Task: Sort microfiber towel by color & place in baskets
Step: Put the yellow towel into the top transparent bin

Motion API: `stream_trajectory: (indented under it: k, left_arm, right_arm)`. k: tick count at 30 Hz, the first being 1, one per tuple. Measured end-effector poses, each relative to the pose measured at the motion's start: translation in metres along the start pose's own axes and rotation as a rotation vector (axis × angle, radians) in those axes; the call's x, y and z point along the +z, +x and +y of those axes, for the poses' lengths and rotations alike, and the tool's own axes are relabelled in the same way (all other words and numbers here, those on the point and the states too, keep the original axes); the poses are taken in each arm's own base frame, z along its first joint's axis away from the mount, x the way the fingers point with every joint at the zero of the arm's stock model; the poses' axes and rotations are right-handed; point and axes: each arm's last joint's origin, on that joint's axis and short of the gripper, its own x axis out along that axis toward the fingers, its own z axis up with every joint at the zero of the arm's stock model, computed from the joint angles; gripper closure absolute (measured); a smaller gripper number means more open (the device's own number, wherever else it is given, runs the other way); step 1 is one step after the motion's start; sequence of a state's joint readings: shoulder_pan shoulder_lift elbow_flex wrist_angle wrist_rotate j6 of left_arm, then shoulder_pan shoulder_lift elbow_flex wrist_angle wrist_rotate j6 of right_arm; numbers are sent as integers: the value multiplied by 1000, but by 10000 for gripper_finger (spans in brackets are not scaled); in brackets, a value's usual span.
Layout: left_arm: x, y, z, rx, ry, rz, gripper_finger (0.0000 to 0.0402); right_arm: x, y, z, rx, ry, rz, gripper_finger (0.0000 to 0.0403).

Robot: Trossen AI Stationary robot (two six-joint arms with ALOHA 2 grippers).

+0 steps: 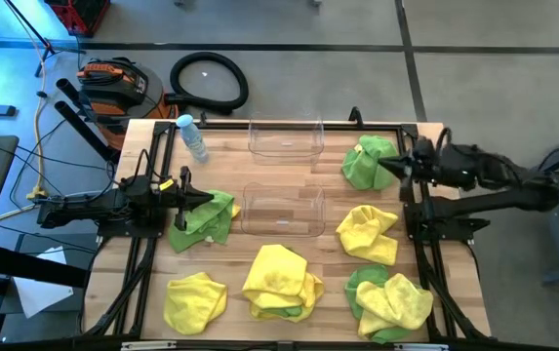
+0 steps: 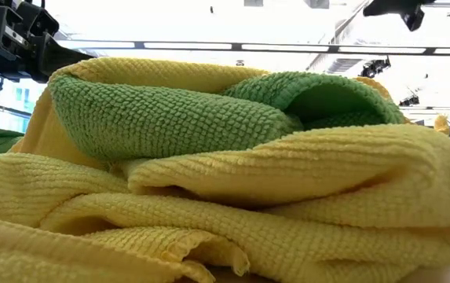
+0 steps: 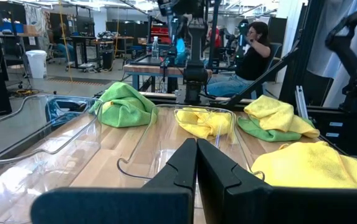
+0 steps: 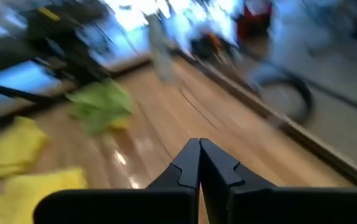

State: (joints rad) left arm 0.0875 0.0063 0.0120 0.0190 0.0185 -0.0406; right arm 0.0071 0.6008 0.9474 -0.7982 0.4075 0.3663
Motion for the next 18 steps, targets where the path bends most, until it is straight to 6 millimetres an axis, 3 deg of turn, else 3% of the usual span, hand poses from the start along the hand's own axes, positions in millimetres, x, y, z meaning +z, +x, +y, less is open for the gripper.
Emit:
stream_trajectory:
  k: [6,13,18]
  left_arm:
    - [0,0,0,0,0,0,402]
    - [0,0,0,0,0,0,401]
    - [0,0,0,0,0,0,401]
  right_arm:
    - [12,21,13,-263,189,335,403]
    - [-8,50,23,-571,508,603,402]
    - [-19,72,41,-649,564,670,382]
